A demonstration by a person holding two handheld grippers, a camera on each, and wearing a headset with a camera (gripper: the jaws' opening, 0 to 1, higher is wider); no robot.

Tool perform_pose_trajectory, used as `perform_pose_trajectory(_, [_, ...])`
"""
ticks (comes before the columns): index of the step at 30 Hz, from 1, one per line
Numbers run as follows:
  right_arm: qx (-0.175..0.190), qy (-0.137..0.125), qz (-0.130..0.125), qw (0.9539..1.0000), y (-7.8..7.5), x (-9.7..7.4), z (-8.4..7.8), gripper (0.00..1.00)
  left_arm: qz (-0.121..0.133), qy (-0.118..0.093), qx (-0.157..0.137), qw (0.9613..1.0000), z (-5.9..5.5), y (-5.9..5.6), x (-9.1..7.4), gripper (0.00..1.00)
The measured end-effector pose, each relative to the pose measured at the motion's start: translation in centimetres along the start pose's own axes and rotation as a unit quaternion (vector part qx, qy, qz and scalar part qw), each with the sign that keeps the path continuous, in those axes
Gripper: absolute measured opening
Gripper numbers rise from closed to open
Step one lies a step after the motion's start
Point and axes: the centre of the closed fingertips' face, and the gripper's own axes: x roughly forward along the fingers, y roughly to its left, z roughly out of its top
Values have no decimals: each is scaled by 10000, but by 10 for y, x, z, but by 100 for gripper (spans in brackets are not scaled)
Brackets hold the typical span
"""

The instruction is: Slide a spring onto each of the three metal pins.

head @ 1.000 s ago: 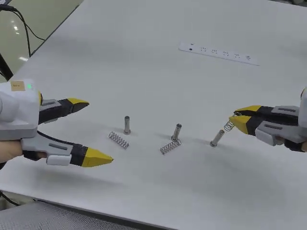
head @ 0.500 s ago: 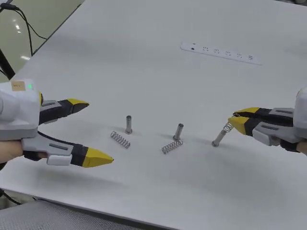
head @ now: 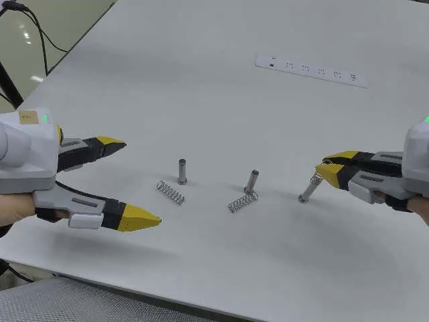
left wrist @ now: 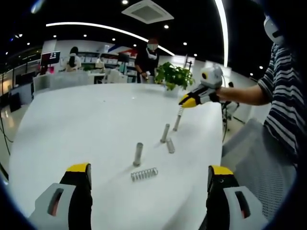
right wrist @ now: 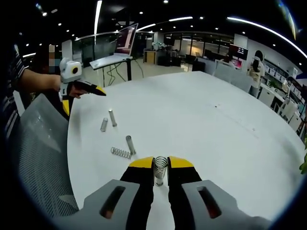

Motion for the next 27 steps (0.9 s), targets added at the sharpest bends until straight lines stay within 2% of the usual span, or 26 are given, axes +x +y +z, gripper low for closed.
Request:
perform_pose_trajectory(4, [-97,-11,-115,9999,-5,-1,2,7,19,-7,-15,10000,0,0,0,98])
perform_pose_trajectory(6, [55,-40,-63,10000,-4,-3,4,7,17,-12,-23,10000,0,0,-1,98])
perform_pose_trajectory(15, [0,-17,-4,10000,-2,-5,5,7,57,-30,-44,10000,0,2,-2,98])
perform_pose_trajectory(17, [-121,44,-5,9999,0,-3,4,7,61,-17,-28,10000,0,2,-2,98])
perform_pose_trajectory(27, [-125,52,15,9999,2,-4,4,7,66,2,-42,10000,-2,1,-4,98])
